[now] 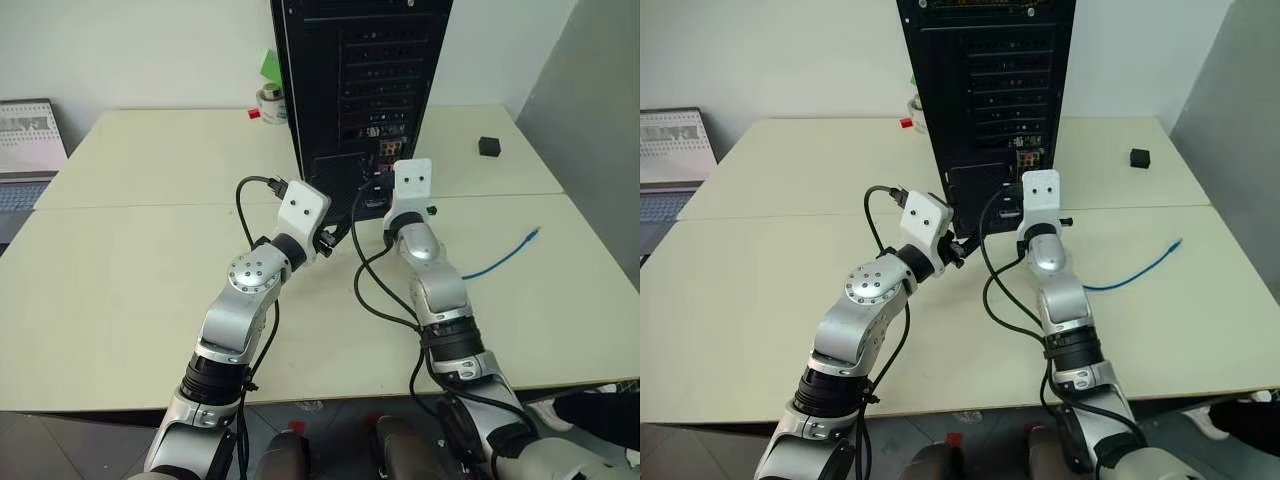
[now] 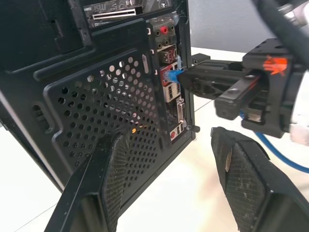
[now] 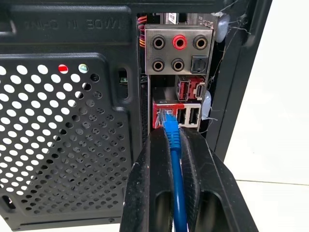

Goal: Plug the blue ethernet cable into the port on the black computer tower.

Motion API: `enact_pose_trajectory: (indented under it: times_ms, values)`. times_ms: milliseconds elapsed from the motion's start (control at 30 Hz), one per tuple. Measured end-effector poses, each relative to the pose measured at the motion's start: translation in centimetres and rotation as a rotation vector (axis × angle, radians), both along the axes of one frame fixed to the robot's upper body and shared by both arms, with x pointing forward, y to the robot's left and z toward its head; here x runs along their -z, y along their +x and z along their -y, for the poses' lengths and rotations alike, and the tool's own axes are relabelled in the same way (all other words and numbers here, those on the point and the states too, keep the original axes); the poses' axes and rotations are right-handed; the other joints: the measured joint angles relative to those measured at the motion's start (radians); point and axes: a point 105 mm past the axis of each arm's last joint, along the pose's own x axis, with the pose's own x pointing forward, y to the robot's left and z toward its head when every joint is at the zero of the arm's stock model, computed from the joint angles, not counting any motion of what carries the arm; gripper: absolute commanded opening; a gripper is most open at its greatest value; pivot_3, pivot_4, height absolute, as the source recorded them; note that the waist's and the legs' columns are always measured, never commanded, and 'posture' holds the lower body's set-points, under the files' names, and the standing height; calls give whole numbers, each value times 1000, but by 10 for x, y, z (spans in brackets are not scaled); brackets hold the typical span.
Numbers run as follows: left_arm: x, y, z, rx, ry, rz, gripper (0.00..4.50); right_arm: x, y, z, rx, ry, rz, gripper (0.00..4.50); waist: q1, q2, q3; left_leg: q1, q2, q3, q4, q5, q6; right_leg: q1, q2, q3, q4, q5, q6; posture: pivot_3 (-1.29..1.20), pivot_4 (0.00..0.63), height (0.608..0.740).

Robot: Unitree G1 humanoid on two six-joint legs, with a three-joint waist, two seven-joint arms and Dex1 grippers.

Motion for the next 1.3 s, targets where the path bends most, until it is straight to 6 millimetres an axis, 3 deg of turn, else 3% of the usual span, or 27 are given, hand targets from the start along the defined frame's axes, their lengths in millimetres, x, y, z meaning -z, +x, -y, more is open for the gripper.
enact_pose_trajectory:
  times_ms: [600, 667, 700, 1000, 1233, 1300]
  values:
    - [-3, -3, -2, -5, -1, 15, 2862, 2, 7, -15, -40, 3, 9, 0, -22, 0, 0, 3, 0, 2, 0, 0, 0, -1, 1, 2, 6, 0, 0, 0, 150, 740]
    - [-2, -3, -2, -6, -1, 13, 2874, 2, 7, -15, -51, -1, 11, 684, -24, 0, 0, 3, 0, 2, 0, 0, 0, -1, 2, 2, 6, 0, 0, 0, 150, 740]
    - [-2, -3, -2, -7, -1, 12, 2874, 2, 7, -14, -58, -5, 12, 684, -24, 0, 0, 3, 0, 2, 0, 0, 0, -1, 2, 2, 6, 0, 0, 0, 150, 740]
    - [-3, -2, -7, -23, -3, 15, 2874, 5, 1, -11, -119, -14, 3, 2401, -14, 0, 0, 0, 0, 0, 0, 0, 0, -1, 1, 1, 4, 0, 0, 0, 150, 740]
    - [-3, 5, -17, -60, 15, -8, 2874, -8, -20, 4, -184, -27, 21, 4044, 1, 0, 0, -1, -1, -2, 1, 0, 0, -1, 0, -1, 3, 0, 0, 0, 150, 740]
    - [0, 8, -20, -75, 34, -26, 2874, -15, -28, 10, -220, -49, 40, 4226, 6, 0, 0, -1, -2, -2, 1, 0, 0, -1, 0, -2, 3, 0, 0, 0, 150, 740]
